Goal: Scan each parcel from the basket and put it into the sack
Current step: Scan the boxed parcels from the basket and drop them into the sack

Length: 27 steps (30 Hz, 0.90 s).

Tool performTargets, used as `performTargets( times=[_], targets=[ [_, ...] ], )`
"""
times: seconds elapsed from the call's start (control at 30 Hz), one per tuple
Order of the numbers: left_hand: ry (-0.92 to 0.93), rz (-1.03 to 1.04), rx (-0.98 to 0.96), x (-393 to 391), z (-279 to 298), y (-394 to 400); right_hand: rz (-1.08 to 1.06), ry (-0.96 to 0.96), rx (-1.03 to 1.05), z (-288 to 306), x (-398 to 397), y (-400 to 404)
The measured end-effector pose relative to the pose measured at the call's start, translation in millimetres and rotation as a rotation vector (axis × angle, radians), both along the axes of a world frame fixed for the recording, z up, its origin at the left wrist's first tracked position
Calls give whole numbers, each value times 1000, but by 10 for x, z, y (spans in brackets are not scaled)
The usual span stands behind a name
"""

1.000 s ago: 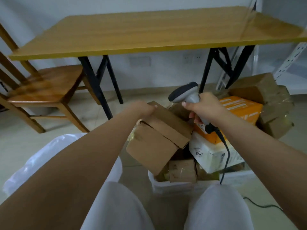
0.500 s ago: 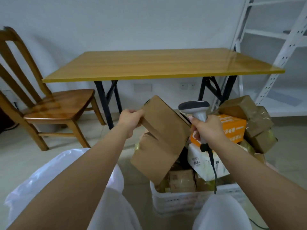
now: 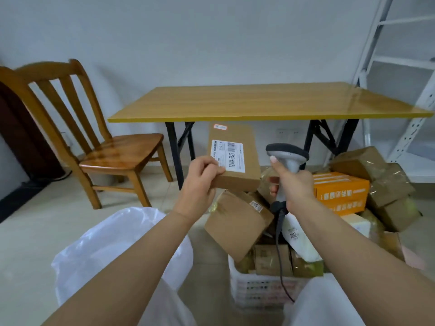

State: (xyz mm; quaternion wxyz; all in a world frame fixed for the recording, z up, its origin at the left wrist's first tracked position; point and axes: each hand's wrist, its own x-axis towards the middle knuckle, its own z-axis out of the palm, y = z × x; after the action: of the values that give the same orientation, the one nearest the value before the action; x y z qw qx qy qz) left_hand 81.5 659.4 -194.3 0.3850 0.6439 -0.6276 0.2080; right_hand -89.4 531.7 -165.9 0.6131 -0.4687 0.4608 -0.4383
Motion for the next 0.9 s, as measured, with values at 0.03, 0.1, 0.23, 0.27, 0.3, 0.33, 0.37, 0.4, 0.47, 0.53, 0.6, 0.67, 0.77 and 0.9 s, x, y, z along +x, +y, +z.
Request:
performTargets(
  times=[0.03, 0.1, 0.23, 0.27, 0.3, 0.33, 0.37, 0.4, 0.47, 0.53, 0.6, 0.67, 0.77, 0.9],
  targets=[
    [-44, -10, -2, -34, -30, 15, -4, -2, 12, 9, 13, 65],
    [-51, -30, 9, -111, -46, 31, -7, 0, 50, 30, 24, 163],
    [97, -4, 111, -201, -32, 88, 50, -2, 148, 3, -19, 259],
    [96, 7, 120, -198, -25, 105, 57, -5, 162, -15, -35, 274],
    [90, 12, 125, -194, -24, 121, 61, -10, 176, -29, -47, 295],
    [87, 11, 125, -194, -20, 135, 66, -24, 191, -40, -54, 316],
    [87, 13, 123, -204, -12, 146, 75, -44, 213, -51, -50, 338],
    [96, 20, 123, -215, -8, 161, 88, -60, 233, -57, -42, 364],
    [132, 39, 141, -226, 1, 199, 111, -67, 253, -80, -32, 403],
    [116, 16, 163, -220, -21, 241, 106, -60, 252, -110, -44, 434],
    [93, -26, 169, -214, -52, 290, 68, -70, 237, -152, -63, 462],
    [253, -20, 199, -242, -40, 341, 30, -86, 197, -185, -55, 483],
    [926, 37, 276, -352, 73, 372, -8, -126, 135, -207, -4, 526],
    [1651, -103, 258, -440, 49, 311, -22, -116, 48, -260, 26, 645]
  ],
)
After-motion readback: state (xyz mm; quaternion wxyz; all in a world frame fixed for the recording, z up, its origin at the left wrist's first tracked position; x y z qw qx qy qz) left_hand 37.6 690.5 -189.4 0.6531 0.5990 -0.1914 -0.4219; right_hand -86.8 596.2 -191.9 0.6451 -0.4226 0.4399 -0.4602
